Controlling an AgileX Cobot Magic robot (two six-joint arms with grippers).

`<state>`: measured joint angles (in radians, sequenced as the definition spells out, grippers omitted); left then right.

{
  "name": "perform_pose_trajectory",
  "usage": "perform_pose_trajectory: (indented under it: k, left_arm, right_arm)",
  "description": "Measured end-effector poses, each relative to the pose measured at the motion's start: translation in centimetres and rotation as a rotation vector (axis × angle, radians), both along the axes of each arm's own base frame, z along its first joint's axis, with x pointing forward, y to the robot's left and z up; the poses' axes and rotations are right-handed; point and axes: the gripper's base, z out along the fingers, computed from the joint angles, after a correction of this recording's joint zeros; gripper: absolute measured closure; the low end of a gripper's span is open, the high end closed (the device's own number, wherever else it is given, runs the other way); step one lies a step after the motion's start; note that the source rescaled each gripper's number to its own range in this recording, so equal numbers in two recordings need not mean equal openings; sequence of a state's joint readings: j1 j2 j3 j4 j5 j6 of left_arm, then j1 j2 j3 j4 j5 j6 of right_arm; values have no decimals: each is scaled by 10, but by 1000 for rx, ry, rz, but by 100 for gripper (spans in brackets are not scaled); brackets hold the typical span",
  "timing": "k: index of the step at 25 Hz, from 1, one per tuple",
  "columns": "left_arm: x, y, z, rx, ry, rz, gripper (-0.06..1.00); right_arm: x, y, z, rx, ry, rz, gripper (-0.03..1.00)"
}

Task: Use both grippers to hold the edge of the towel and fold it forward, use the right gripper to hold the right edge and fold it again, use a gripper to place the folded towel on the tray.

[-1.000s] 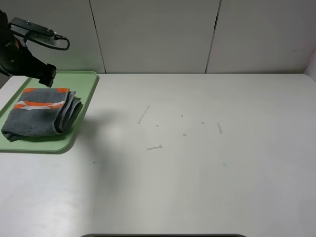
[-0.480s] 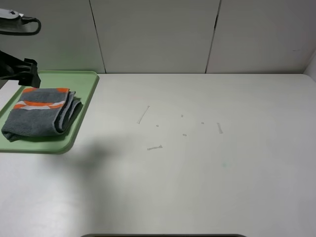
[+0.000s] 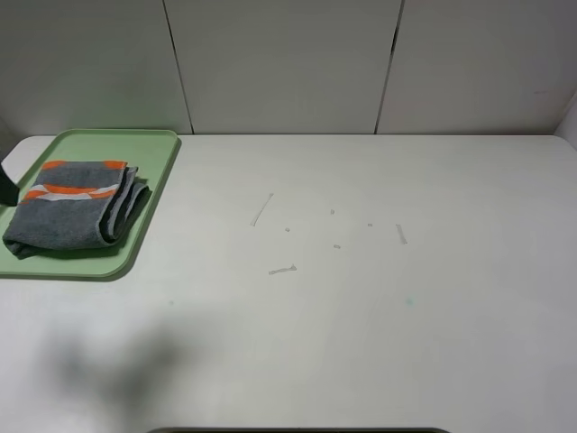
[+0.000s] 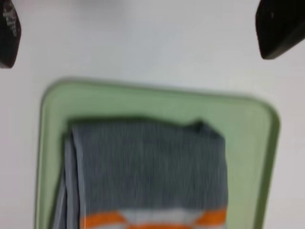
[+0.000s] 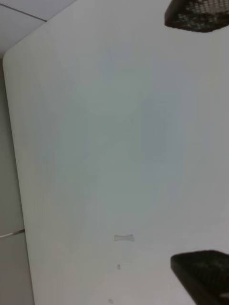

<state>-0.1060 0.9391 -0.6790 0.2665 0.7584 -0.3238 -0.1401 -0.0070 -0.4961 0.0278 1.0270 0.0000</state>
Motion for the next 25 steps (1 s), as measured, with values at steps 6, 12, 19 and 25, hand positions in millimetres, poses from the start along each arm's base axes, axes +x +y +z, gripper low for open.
perform_pose_trajectory:
  k: [6,12,19,25]
  left_arm:
    - [-43,4,14,-24,37,39,-6]
    - [-79,3,23,-56,0,-31,-6]
    - [-109,0,-11,-19,23,-221,-6]
    - [-126,-6,-13,-39,-96,-350,-6]
  right_arm:
    - [0,0,0,0,0,0,-3]
    - [0,0,0,0,0,0,-3]
    - [0,0,0,0,0,0,-3]
    - [0,0,0,0,0,0,-3]
